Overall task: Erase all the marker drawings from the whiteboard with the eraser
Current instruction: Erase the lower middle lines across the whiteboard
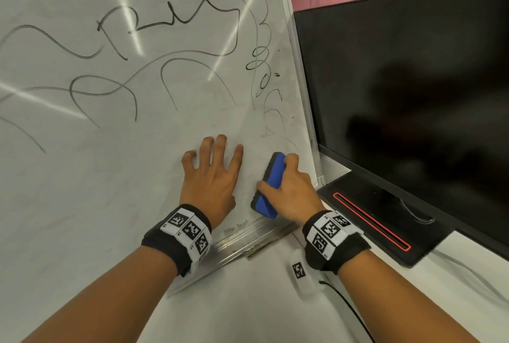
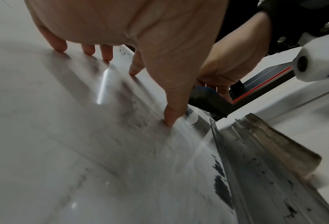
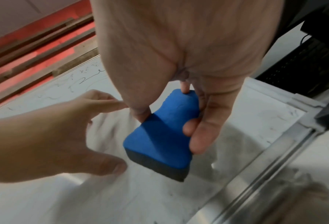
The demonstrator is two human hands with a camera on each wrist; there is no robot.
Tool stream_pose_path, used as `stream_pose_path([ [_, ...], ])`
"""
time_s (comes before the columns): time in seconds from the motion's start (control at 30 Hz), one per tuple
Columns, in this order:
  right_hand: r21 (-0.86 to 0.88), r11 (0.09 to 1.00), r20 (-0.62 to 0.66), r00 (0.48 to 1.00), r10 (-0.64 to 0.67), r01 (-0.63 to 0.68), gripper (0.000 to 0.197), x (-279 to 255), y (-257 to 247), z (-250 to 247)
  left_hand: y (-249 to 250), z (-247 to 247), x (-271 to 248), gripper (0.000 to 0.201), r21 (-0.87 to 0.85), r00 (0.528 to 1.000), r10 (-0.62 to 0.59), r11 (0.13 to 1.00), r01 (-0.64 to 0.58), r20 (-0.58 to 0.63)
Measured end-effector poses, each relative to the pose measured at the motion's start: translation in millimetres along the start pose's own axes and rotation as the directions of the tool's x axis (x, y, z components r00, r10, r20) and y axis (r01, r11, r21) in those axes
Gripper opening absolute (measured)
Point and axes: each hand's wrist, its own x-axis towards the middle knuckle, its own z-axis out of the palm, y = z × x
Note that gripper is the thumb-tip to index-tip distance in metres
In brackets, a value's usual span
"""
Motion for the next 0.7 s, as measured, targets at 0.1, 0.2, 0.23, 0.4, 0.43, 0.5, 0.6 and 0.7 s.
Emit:
stream_pose_path([
  [0.1,0.061,0.998,-0.041,0.999,0.03,-0.027,0.065,6.5,7.9,-10.8,-2.6,-0.8,-0.5,0.111,0.003,1.0,0.009,1.0,-0.009,-0.003],
  [0.2,0.163,0.981,-0.122,0.985,0.123,-0.103,0.061,16.9,11.6,-18.3,-5.5,0.3,0.8,0.112,0.0,0.999,0.03,1.0,-0.03,-0.018],
  [0.23,0.167,0.981,-0.127,0.985,0.119,-0.097,0.062,15.8,11.4,-17.3,-5.9,0.5,1.1,0.112,-0.001,0.999,0.035,0.999,-0.035,-0.02],
  [0.4,0.16,0.984,-0.094,0.991,0.096,-0.081,0.059,10.6,15.5,-18.8,-7.7,-0.2,-0.4,0.111,0.005,0.999,0.033,0.999,-0.033,-0.031],
  [0.43,0.208,0.971,-0.116,0.982,0.147,-0.121,0.056,13.3,16.6,-21.6,-7.7,-0.5,-1.1,0.111,-0.001,0.999,0.031,1.0,-0.031,-0.029],
  [0.5,0.295,0.938,-0.148,0.961,0.235,-0.184,0.051,16.6,16.0,-25.2,-7.6,-0.1,-1.8,0.112,-0.009,0.999,0.024,1.0,-0.024,-0.03],
  [0.6,0.285,0.948,-0.104,0.979,0.178,-0.142,0.054,9.5,7.1,-19.8,-7.9,1.6,-1.5,0.111,-0.011,0.999,0.028,1.0,-0.028,-0.033],
  [0.7,0.231,0.971,-0.06,0.995,0.083,-0.067,0.055,4.7,-0.5,-15.4,-9.4,1.1,-0.8,0.11,0.0,0.999,0.031,1.0,-0.031,-0.037],
])
